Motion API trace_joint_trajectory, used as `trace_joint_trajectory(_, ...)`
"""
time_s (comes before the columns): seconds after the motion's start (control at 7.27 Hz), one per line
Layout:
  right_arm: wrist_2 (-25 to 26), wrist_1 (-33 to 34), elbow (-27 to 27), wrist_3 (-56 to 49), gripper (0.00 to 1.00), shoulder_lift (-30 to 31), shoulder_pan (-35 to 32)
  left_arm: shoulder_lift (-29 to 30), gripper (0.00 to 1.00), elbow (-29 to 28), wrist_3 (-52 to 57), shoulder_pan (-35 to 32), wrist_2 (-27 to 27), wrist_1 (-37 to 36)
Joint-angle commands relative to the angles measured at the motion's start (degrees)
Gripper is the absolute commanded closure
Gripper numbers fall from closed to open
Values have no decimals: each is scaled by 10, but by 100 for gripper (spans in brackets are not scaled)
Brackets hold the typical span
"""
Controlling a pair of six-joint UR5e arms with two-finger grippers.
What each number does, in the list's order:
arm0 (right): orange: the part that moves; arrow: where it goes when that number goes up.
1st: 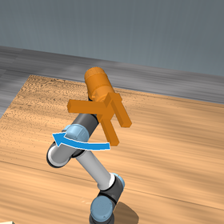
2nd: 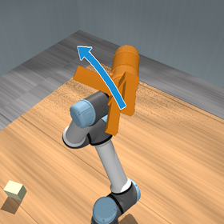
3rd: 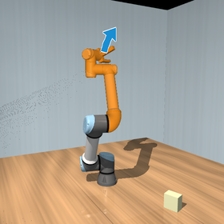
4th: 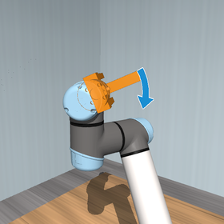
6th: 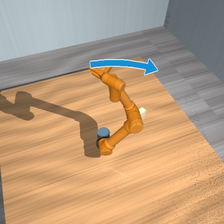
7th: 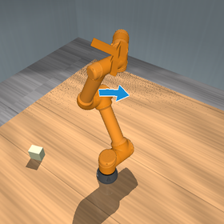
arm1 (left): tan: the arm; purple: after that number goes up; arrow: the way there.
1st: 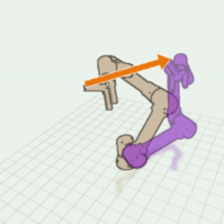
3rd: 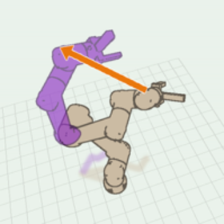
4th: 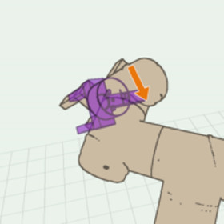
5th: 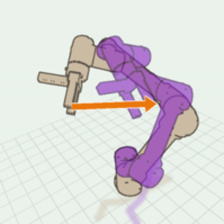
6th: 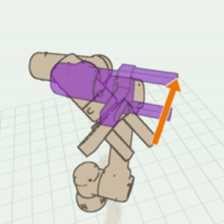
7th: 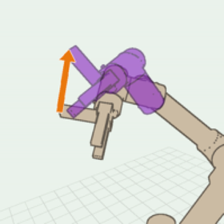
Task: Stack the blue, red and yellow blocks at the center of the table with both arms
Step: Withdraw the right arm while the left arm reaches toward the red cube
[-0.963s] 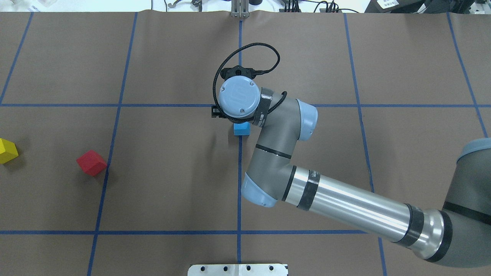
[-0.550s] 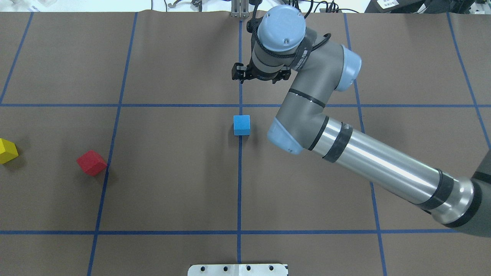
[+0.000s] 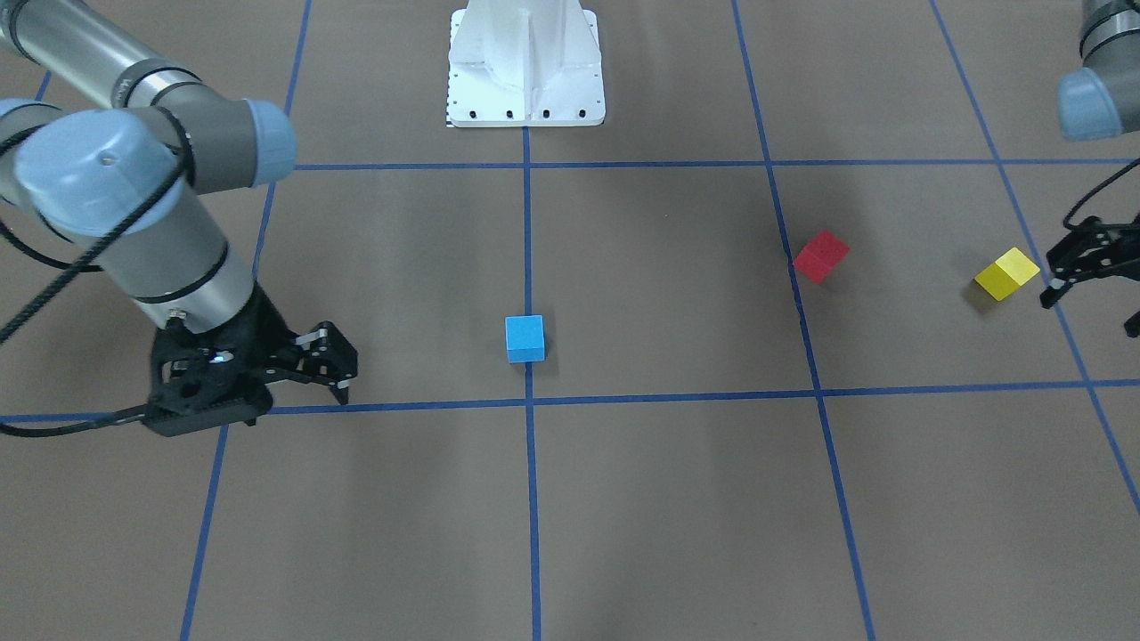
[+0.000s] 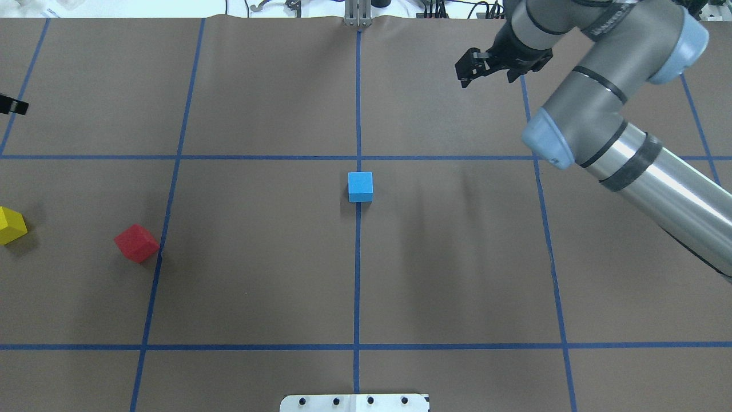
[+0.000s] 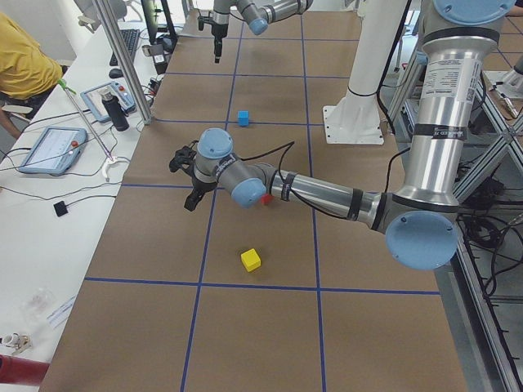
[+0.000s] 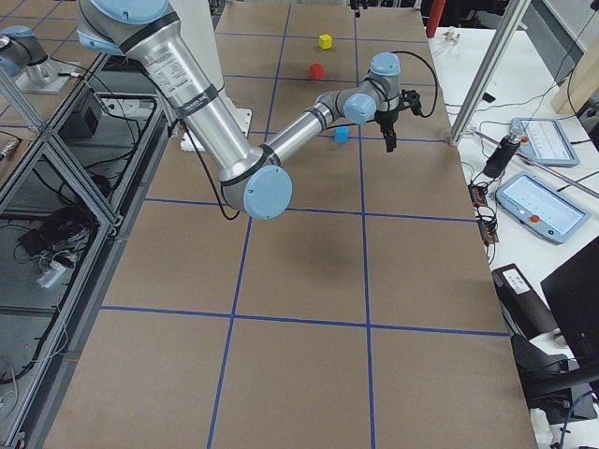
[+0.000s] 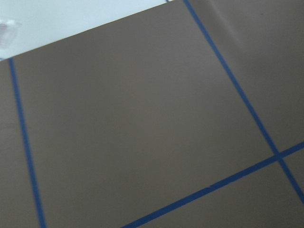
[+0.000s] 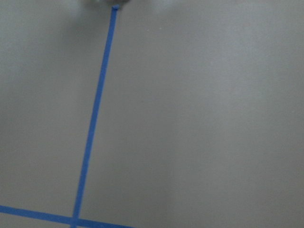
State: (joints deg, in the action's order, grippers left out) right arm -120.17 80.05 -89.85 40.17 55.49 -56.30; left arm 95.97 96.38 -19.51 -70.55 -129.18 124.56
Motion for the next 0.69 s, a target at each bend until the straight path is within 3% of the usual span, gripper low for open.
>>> trace_joint_trajectory(0.0, -44, -2, -44, -132, 1, 95, -68, 0, 0, 6, -112, 147, 88, 89)
trace_joint_trajectory(0.14, -65, -6, -53, -201, 1, 137, -104, 2, 0, 12, -124, 215, 151, 91)
trace_joint_trajectory(0.28, -97, -7, -52, -271, 1, 169, -140, -3, 0, 34, -123, 247, 159, 91)
trace_joint_trajectory(0.55, -103, -7, -50, -322, 1, 197, -168, -65, 0, 93, -113, 295, 158, 90)
